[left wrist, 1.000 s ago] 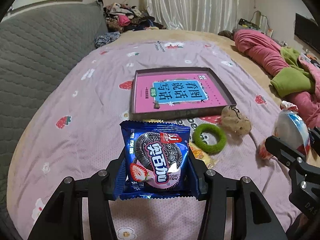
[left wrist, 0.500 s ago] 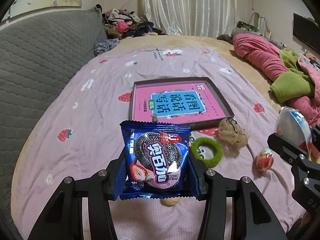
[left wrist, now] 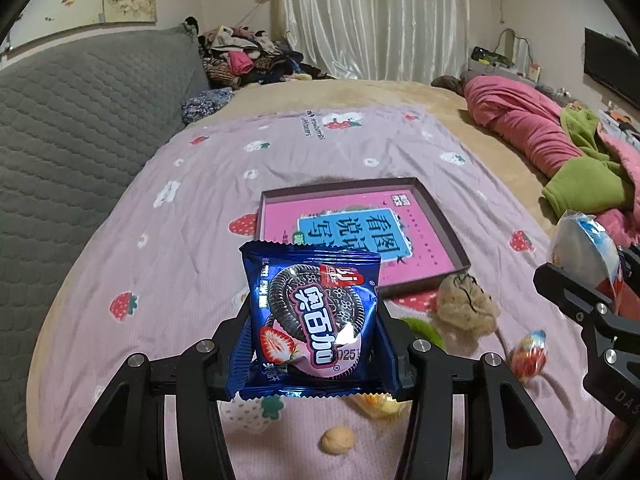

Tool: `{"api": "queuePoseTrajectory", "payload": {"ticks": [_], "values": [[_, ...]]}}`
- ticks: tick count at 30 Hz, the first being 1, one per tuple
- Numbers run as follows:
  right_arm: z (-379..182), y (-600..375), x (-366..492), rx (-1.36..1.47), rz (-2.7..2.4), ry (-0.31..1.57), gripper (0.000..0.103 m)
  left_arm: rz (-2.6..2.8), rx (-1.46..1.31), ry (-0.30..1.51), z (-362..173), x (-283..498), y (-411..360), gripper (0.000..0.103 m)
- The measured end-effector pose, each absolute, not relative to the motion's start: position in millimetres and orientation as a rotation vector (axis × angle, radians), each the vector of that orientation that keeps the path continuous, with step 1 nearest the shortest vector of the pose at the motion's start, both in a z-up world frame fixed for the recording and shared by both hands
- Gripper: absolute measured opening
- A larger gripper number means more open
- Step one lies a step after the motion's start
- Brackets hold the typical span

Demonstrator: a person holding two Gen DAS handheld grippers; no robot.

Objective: Organize objects
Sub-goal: 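Carry the cookie packet with the left tool while the right tool carries the egg to the tray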

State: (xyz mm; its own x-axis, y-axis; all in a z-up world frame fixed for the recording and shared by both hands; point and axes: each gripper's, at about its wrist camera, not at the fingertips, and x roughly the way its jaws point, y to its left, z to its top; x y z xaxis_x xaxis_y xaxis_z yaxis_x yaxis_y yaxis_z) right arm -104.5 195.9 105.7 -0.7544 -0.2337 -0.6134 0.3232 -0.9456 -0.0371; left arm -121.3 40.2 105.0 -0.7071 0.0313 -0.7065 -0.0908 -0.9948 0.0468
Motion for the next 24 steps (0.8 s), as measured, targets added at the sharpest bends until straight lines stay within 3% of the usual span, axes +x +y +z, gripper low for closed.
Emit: {"api": "queuePoseTrajectory", "payload": {"ticks": [24], "values": [[108, 180, -231, 0.971, -2.65, 0.214, 0.051, 2.806, -1.23, 0.081, 89, -253, 47, 0.053]]}}
